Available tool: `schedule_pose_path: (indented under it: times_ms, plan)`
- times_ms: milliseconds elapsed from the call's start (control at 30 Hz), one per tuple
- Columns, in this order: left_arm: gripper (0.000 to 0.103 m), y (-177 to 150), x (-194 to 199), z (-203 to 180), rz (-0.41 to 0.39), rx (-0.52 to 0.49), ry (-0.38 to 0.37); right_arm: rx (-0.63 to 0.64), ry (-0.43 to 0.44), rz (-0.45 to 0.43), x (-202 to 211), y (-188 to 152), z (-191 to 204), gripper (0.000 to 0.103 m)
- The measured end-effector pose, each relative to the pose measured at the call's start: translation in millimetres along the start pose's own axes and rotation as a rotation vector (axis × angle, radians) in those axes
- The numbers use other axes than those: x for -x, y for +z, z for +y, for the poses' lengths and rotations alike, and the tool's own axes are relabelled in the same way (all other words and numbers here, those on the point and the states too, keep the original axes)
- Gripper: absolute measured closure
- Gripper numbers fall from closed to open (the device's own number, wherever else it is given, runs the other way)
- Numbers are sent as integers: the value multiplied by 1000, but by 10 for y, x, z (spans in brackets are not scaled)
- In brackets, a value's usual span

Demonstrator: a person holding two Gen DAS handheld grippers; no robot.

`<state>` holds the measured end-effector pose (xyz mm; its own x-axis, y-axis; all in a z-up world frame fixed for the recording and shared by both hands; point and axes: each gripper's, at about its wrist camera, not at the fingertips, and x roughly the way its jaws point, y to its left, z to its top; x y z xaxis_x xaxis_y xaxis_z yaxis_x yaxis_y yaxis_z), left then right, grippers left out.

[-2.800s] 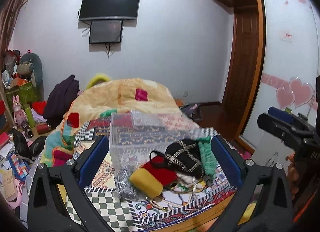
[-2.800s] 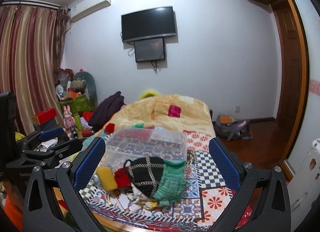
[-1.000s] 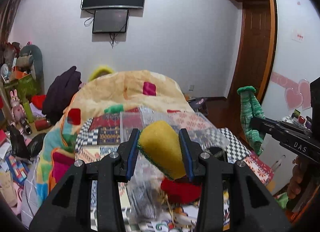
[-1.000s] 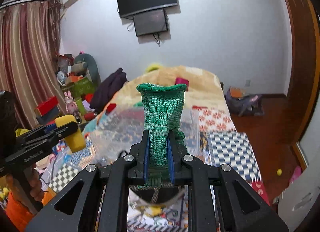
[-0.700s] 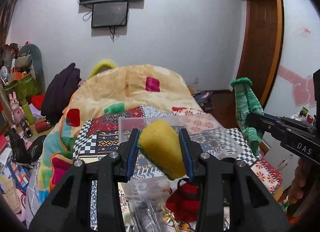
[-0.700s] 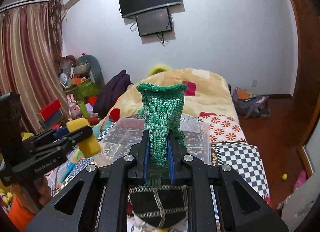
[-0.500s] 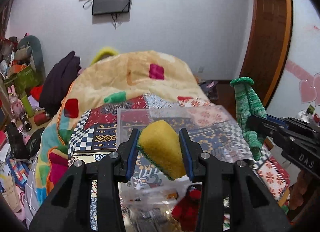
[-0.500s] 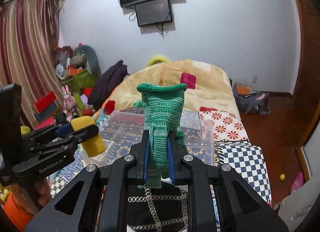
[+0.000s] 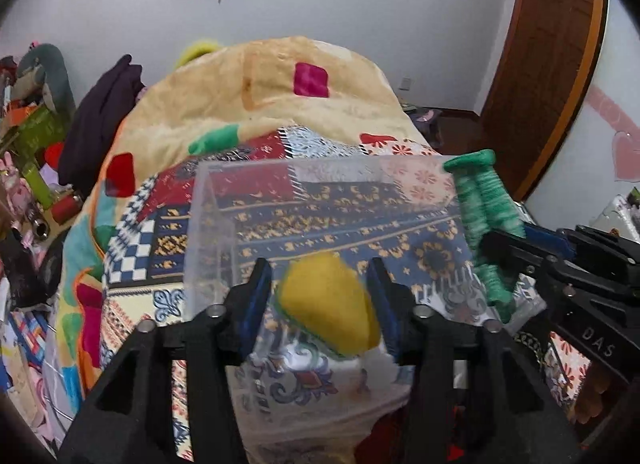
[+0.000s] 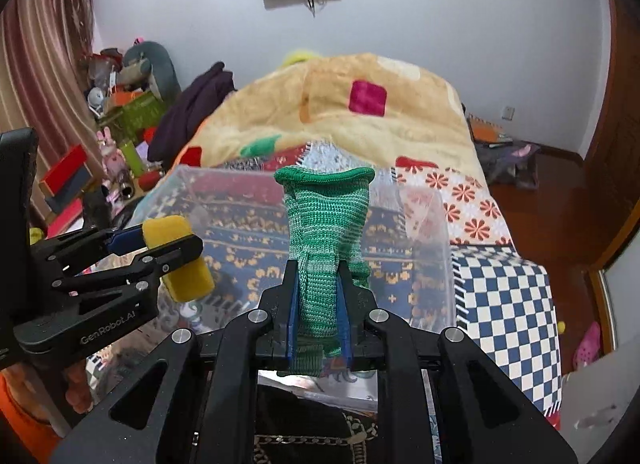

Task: Organize soft objects
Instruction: 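Lower the sponge and glove into the clear box and open both tools, then grasp the silver foil packet with the left tool while the right tool grasps the black chain bag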

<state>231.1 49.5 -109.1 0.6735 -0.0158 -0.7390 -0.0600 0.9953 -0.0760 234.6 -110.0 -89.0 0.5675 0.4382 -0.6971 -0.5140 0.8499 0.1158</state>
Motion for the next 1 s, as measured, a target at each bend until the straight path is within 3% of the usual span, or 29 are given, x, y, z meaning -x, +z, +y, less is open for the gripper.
schedule_pose_path:
  times_ms: [33, 167, 300, 567, 800, 1000]
  plan:
    - [42, -12, 20, -11, -4, 0, 1, 0, -1, -3, 10, 1, 3, 81]
    - [40, -24, 178, -48, -41, -17, 3, 4, -5, -54, 164, 17, -11, 55]
    - [36, -10, 429, -36, -87, -15, -8, 18, 1, -107, 412, 34, 11, 53]
    - [18, -133, 1050, 0, -200, -4, -13, 25, 54, -196, 938, -70, 99, 27]
    - [14, -448, 1288, -55, -216, -32, 3, 8, 42, -191, 1092, -254, 103, 24]
    - [13, -735, 1185, -47, -175, -34, 11, -25, 54, -128, 941, -437, 63, 22]
